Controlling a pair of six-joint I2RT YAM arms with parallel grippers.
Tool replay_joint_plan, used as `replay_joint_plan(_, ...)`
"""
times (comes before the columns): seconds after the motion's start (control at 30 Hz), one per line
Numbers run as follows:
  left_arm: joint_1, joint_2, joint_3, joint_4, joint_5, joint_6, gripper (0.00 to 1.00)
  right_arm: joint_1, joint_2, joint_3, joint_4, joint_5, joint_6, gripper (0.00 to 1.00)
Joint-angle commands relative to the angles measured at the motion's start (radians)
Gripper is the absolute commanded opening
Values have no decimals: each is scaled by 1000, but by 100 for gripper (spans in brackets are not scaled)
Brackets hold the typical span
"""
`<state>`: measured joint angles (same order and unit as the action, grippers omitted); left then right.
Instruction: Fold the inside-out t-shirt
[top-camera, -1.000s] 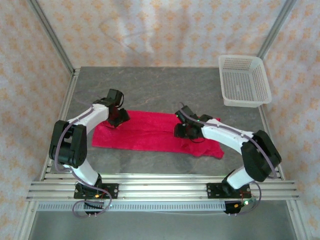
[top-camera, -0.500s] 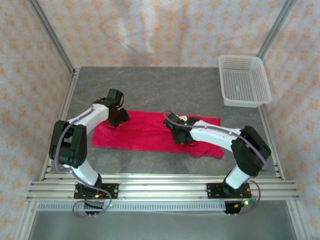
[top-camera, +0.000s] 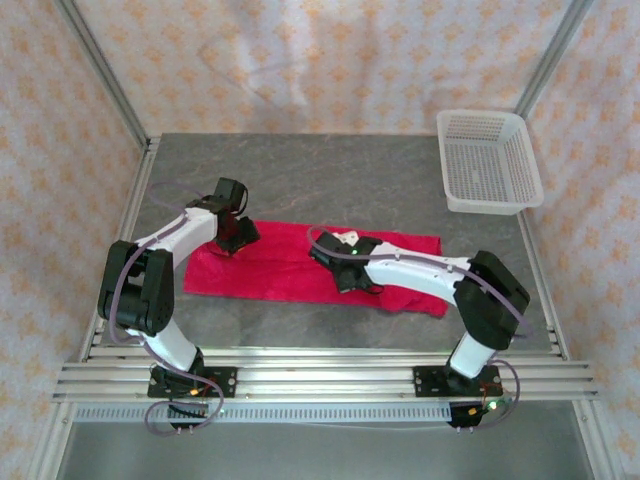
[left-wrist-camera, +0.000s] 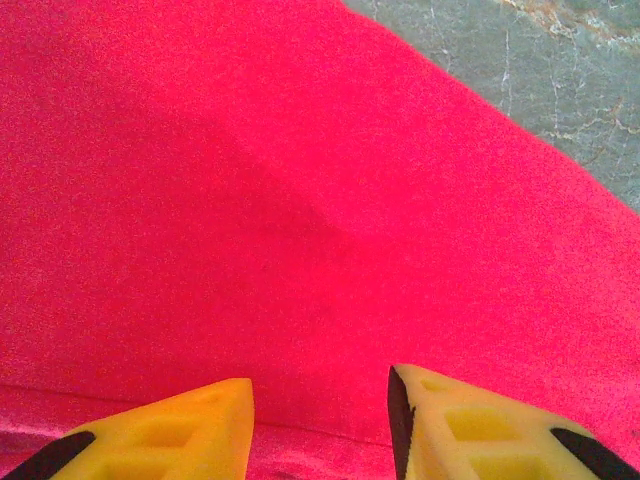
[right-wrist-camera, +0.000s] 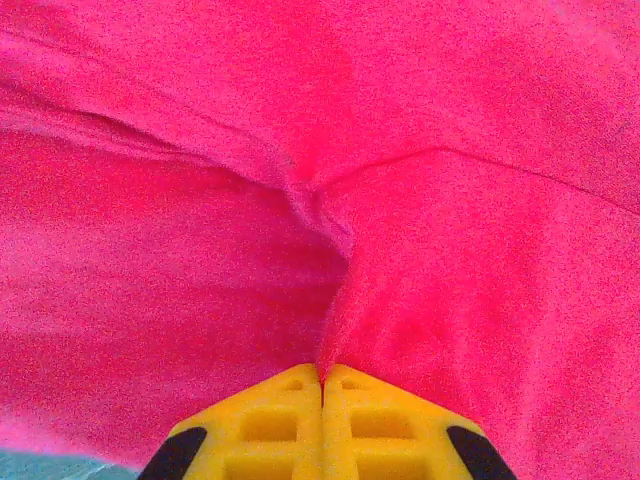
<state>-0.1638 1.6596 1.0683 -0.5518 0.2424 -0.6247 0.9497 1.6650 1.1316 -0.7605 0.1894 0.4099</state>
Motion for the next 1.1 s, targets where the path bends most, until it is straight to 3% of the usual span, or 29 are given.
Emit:
replay_joint_plan(0.0, -2, 3, 4, -8, -33, 0, 42, 35, -8, 25, -69, 33, 14, 0)
replay_joint_plan(0.07, -2, 4, 3, -9, -32, 2, 41, 51, 10, 22, -67, 20, 24, 3)
replay_joint_plan(0.17, -3, 3, 2, -12, -32, 3, 41, 80, 43, 23, -60, -3, 33, 16)
replay_joint_plan(0.3, -2, 3, 6, -16, -35, 6, 41, 108, 43, 41, -66, -29, 45, 22)
replay_joint_plan(0.37, -2, 6, 8, -13, -34, 6, 41, 108, 6, 46, -75, -41, 51, 33)
replay_joint_plan(0.53, -3, 30, 27, -7, -14, 3, 41, 60, -151, 17, -60, -31, 90, 46)
replay_joint_plan(0.8, 1, 78, 79, 26, 50, -4, 41, -260, -242, -212, 280, -372, 203, 45)
replay_joint_plan(0.93, 57, 115, 67, 49, 63, -8, 41, -299, -192, -302, 427, -512, 245, 30)
replay_joint_plan(1.0, 105, 138, 45, 73, 87, -14, 40, -299, -167, -347, 446, -530, 258, 23)
replay_joint_plan(1.07, 151, 160, 29, 85, 89, -16, 40, -299, -164, -405, 452, -503, 264, 21)
